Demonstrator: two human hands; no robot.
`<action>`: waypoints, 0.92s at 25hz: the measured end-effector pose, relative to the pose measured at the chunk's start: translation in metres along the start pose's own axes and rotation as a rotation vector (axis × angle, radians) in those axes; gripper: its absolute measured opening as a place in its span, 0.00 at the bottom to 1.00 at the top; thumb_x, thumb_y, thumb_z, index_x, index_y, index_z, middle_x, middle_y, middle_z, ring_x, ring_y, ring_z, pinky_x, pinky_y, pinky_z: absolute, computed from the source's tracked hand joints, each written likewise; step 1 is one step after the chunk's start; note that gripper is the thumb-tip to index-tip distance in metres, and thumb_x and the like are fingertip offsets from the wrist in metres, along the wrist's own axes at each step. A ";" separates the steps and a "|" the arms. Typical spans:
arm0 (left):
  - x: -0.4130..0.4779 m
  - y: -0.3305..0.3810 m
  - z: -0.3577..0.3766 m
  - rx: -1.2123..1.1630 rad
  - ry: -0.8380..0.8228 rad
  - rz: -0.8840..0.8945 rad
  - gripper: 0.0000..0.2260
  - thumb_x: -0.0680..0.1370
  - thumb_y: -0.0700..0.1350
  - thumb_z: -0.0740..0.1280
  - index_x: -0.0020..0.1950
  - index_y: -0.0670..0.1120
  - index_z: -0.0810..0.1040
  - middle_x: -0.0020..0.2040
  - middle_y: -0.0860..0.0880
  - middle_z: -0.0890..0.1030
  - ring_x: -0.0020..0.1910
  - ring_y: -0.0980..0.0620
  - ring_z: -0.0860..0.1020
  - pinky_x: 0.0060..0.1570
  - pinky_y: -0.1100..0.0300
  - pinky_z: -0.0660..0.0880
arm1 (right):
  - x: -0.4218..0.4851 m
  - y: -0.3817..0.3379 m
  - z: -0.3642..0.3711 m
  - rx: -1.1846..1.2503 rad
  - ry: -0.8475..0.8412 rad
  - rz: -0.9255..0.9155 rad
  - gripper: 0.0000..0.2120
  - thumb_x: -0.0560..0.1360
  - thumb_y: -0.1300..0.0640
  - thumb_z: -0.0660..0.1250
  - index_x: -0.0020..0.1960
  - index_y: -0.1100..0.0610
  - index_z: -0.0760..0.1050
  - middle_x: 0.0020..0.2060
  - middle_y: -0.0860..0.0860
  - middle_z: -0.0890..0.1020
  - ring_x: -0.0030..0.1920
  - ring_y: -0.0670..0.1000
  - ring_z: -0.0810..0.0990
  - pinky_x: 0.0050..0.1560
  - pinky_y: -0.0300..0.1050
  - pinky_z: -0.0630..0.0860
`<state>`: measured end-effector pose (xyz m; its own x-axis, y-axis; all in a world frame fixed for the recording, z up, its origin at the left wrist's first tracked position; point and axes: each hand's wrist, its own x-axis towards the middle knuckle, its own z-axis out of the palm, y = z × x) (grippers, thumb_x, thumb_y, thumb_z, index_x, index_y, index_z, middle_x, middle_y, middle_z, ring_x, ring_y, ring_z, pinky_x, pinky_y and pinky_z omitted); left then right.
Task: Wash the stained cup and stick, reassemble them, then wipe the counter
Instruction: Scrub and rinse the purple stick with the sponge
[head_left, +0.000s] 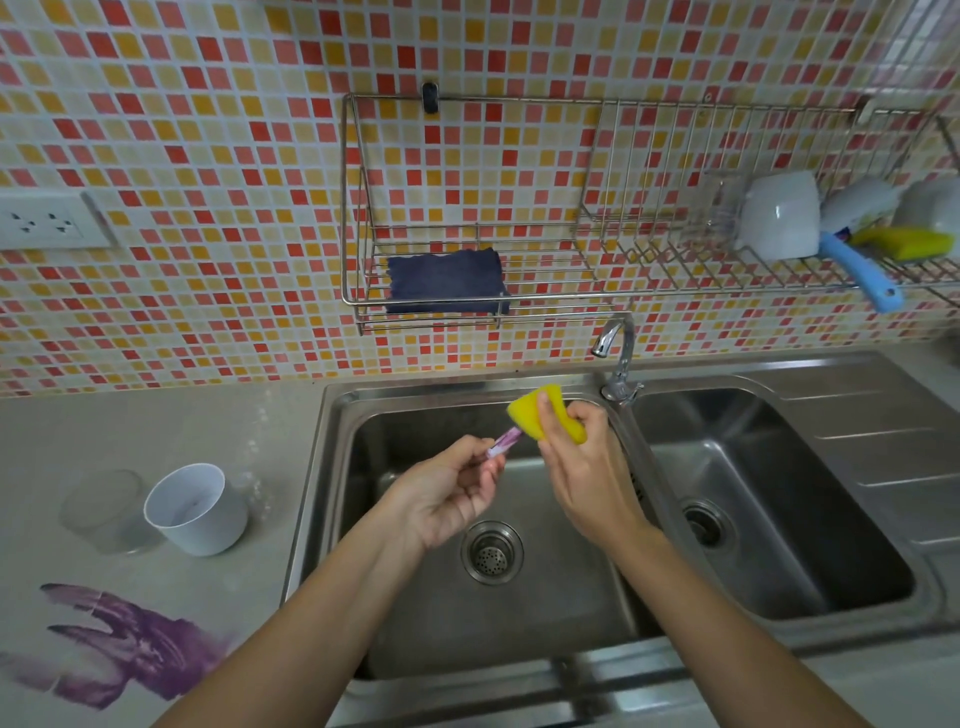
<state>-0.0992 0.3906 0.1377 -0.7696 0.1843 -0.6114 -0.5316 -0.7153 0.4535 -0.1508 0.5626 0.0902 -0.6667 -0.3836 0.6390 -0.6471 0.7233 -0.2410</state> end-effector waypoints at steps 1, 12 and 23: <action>0.000 0.000 0.001 -0.011 -0.004 -0.011 0.08 0.76 0.38 0.64 0.44 0.33 0.77 0.28 0.44 0.79 0.22 0.57 0.76 0.23 0.69 0.75 | 0.002 0.000 -0.001 0.020 0.013 0.049 0.23 0.81 0.47 0.46 0.73 0.54 0.57 0.54 0.60 0.68 0.47 0.62 0.75 0.44 0.51 0.76; 0.000 -0.005 0.006 0.015 0.017 0.020 0.07 0.76 0.37 0.64 0.43 0.34 0.78 0.28 0.44 0.79 0.22 0.57 0.75 0.23 0.70 0.74 | 0.002 0.003 -0.005 -0.010 -0.009 0.092 0.23 0.81 0.47 0.47 0.73 0.55 0.58 0.54 0.61 0.68 0.45 0.62 0.76 0.43 0.53 0.77; -0.001 -0.026 -0.003 1.070 0.289 1.036 0.07 0.72 0.43 0.72 0.50 0.46 0.85 0.36 0.54 0.84 0.35 0.59 0.79 0.43 0.59 0.78 | 0.000 -0.001 -0.007 -0.041 -0.083 0.120 0.25 0.80 0.45 0.44 0.73 0.55 0.59 0.52 0.63 0.72 0.46 0.61 0.76 0.42 0.53 0.78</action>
<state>-0.0832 0.4070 0.1247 -0.9277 -0.3030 0.2182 0.0871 0.3927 0.9155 -0.1472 0.5660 0.0960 -0.7678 -0.3381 0.5443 -0.5465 0.7889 -0.2809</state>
